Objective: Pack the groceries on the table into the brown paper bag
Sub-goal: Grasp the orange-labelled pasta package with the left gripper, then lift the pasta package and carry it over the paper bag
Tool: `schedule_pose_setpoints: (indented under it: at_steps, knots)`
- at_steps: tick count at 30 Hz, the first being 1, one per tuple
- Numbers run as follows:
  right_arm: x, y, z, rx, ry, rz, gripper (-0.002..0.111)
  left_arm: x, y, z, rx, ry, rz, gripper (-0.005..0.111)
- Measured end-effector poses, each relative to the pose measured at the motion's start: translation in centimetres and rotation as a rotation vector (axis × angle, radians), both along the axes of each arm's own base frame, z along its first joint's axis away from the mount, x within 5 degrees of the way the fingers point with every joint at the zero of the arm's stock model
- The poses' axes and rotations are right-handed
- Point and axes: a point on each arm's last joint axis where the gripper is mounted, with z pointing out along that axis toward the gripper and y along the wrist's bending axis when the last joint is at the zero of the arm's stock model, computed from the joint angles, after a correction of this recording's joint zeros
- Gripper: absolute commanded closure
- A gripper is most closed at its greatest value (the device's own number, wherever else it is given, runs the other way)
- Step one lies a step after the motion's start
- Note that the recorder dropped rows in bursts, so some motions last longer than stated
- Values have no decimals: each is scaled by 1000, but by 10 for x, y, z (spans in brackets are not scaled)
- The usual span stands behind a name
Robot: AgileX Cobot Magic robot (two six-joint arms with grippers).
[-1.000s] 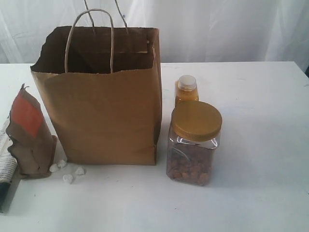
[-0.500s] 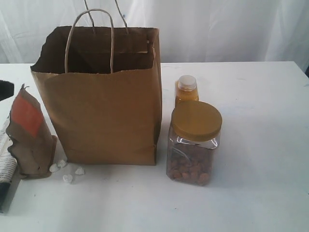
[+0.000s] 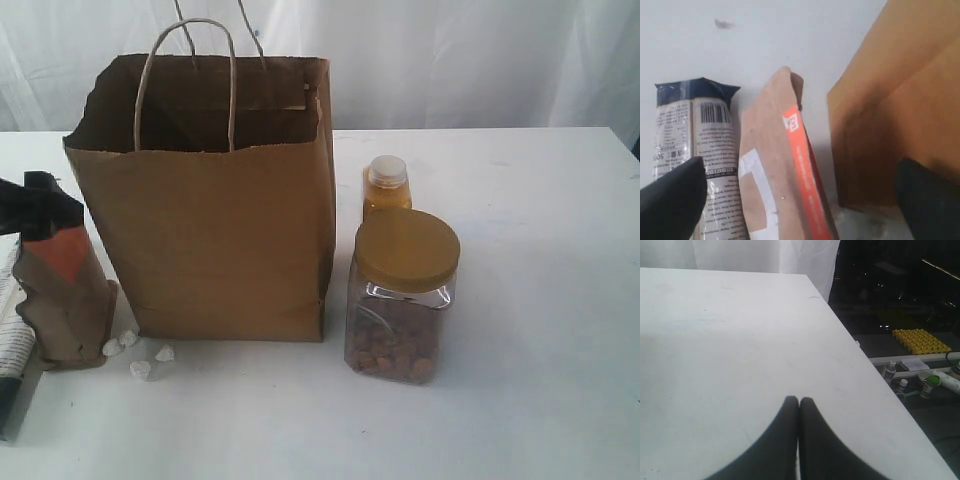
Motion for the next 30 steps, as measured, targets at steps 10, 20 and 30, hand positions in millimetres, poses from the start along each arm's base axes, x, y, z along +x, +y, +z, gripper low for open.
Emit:
schedule_pose_setpoints:
  at_steps: [10,20,30]
  knots:
    - [0,0,0,0,0,0,108,22,1,-40,66,122,-18,6]
    - [0,0,0,0,0,0,108,23,2,-38,64,104,-2,94]
    - [0,0,0,0,0,0,108,-5,5,14,141,-98,-60,107]
